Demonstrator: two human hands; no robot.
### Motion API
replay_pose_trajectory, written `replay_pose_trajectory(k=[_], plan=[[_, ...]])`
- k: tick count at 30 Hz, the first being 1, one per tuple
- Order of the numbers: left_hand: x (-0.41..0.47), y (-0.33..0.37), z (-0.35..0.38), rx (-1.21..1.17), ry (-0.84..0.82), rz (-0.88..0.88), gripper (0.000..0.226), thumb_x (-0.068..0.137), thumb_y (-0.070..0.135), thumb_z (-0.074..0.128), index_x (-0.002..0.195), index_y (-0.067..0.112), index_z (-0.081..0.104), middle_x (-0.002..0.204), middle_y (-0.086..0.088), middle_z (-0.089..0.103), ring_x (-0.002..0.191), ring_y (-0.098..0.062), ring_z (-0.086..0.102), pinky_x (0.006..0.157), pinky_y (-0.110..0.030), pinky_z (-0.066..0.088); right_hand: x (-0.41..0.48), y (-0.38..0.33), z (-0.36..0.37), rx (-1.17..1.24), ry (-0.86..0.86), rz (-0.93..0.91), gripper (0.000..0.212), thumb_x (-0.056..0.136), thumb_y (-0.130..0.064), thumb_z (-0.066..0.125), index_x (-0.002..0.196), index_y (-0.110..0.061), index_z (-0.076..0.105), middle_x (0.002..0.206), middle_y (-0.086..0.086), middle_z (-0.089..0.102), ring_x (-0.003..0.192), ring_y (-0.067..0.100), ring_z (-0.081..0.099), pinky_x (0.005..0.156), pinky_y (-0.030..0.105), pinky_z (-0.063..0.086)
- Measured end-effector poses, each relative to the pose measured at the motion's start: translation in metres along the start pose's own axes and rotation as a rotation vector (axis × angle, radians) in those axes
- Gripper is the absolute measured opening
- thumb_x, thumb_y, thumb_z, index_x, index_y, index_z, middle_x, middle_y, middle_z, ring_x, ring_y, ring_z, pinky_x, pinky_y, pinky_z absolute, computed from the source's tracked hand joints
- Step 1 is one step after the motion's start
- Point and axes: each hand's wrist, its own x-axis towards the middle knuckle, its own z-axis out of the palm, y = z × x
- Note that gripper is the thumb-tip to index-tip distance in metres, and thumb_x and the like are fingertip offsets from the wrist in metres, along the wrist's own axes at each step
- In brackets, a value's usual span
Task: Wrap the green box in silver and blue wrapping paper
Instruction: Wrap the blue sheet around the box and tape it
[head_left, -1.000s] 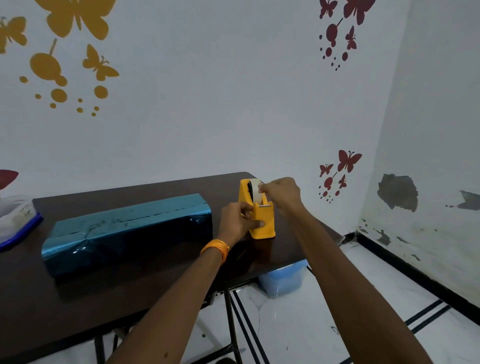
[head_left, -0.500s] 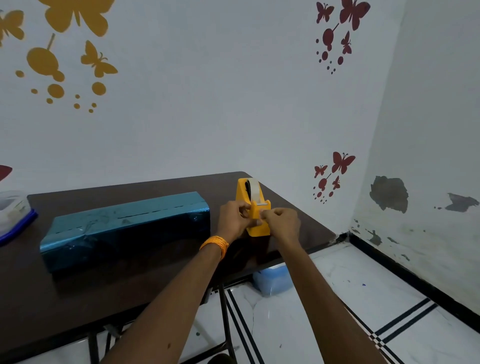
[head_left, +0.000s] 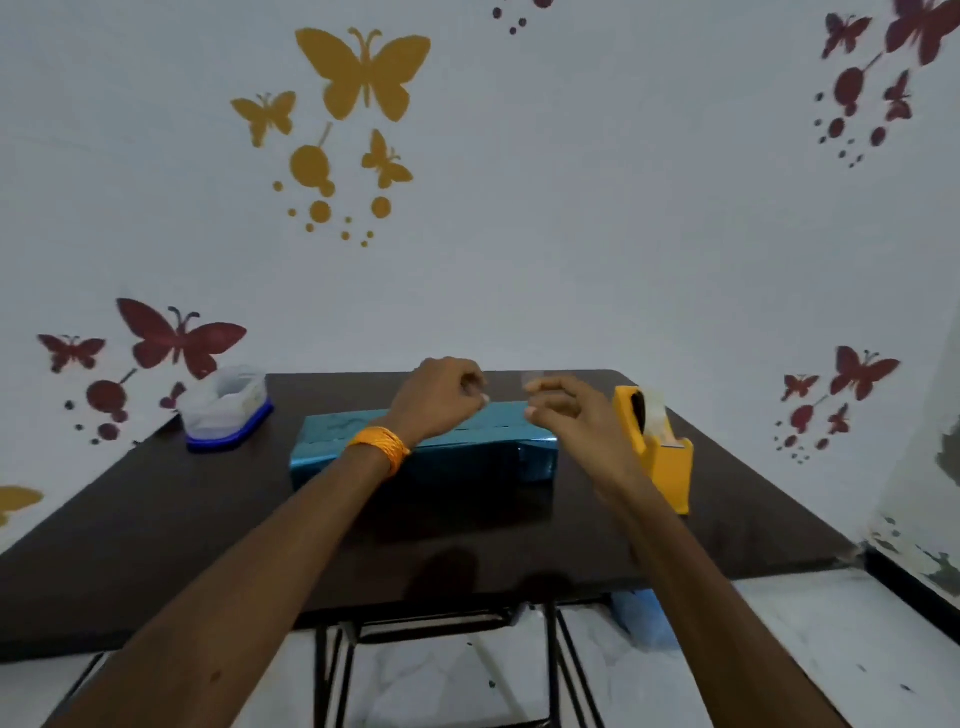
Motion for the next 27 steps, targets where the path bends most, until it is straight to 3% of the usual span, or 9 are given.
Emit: replay_pose_trajectory(k=[5, 9, 12, 16, 18, 23, 27], plan=[[-0.028, -0.066, -0.044, 0.129, -0.219, -0.135, 0.062, 0.079, 0.052, 0.075, 0.128, 0.017, 0.062, 0.129, -0.001, 0.063, 0.114, -0.017, 0.058, 0.094, -0.028, 0.045, 0.035, -0.006, 0.061, -0.313, -0.310, -0.093, 0.078, 0.076, -0.016, 0.085, 0.137, -0.042, 0.044, 0.116, -0.002, 0.069, 0.112, 0.011, 0.062, 0.093, 0.030, 0.050], [-0.040, -0.074, -0.039, 0.231, -0.292, -0.105, 0.080, 0.069, 0.055, 0.082, 0.136, 0.021, 0.055, 0.137, 0.001, 0.055, 0.123, -0.018, 0.052, 0.100, -0.034, 0.043, 0.045, 0.011, 0.085, -0.502, -0.443, -0.094, 0.103, 0.073, -0.016, 0.087, 0.151, -0.043, 0.024, 0.133, 0.004, 0.063, 0.123, 0.022, 0.057, 0.096, 0.033, 0.045], [-0.040, -0.077, -0.033, 0.300, -0.294, -0.090, 0.079, 0.069, 0.055, 0.082, 0.135, 0.022, 0.056, 0.137, 0.000, 0.055, 0.124, -0.020, 0.052, 0.100, -0.036, 0.044, 0.048, 0.019, 0.089, -0.587, -0.442, -0.132, 0.103, 0.076, -0.015, 0.085, 0.153, -0.039, 0.021, 0.132, 0.004, 0.065, 0.127, 0.025, 0.056, 0.103, 0.037, 0.043], [-0.041, -0.075, -0.026, 0.260, -0.250, -0.084, 0.073, 0.069, 0.056, 0.081, 0.131, 0.023, 0.061, 0.130, 0.001, 0.061, 0.114, -0.018, 0.058, 0.095, -0.038, 0.049, 0.052, 0.027, 0.092, -0.693, -0.395, -0.239, 0.097, 0.078, -0.016, 0.083, 0.153, -0.036, 0.025, 0.126, 0.001, 0.070, 0.128, 0.024, 0.056, 0.120, 0.042, 0.023], [-0.042, -0.073, -0.024, 0.255, -0.250, -0.075, 0.069, 0.070, 0.057, 0.079, 0.128, 0.023, 0.063, 0.127, 0.002, 0.063, 0.111, -0.017, 0.059, 0.093, -0.038, 0.050, 0.052, 0.030, 0.093, -0.722, -0.380, -0.276, 0.095, 0.078, -0.016, 0.083, 0.151, -0.037, 0.027, 0.122, 0.000, 0.071, 0.124, 0.021, 0.058, 0.121, 0.042, 0.022], [-0.043, -0.076, -0.025, 0.255, -0.229, -0.047, 0.052, 0.077, 0.051, 0.077, 0.121, 0.024, 0.069, 0.123, 0.003, 0.065, 0.107, -0.016, 0.060, 0.090, -0.034, 0.050, 0.054, 0.033, 0.094, -0.720, -0.352, -0.295, 0.090, 0.079, -0.018, 0.082, 0.149, -0.039, 0.030, 0.120, -0.004, 0.071, 0.118, 0.021, 0.059, 0.114, 0.039, 0.033], [-0.043, -0.078, -0.022, 0.242, -0.192, -0.032, 0.040, 0.080, 0.045, 0.076, 0.115, 0.024, 0.072, 0.119, 0.004, 0.066, 0.104, -0.015, 0.060, 0.088, -0.031, 0.049, 0.055, 0.034, 0.095, -0.679, -0.335, -0.274, 0.087, 0.079, -0.016, 0.083, 0.147, -0.037, 0.034, 0.122, -0.002, 0.070, 0.108, 0.020, 0.064, 0.087, 0.034, 0.052]])
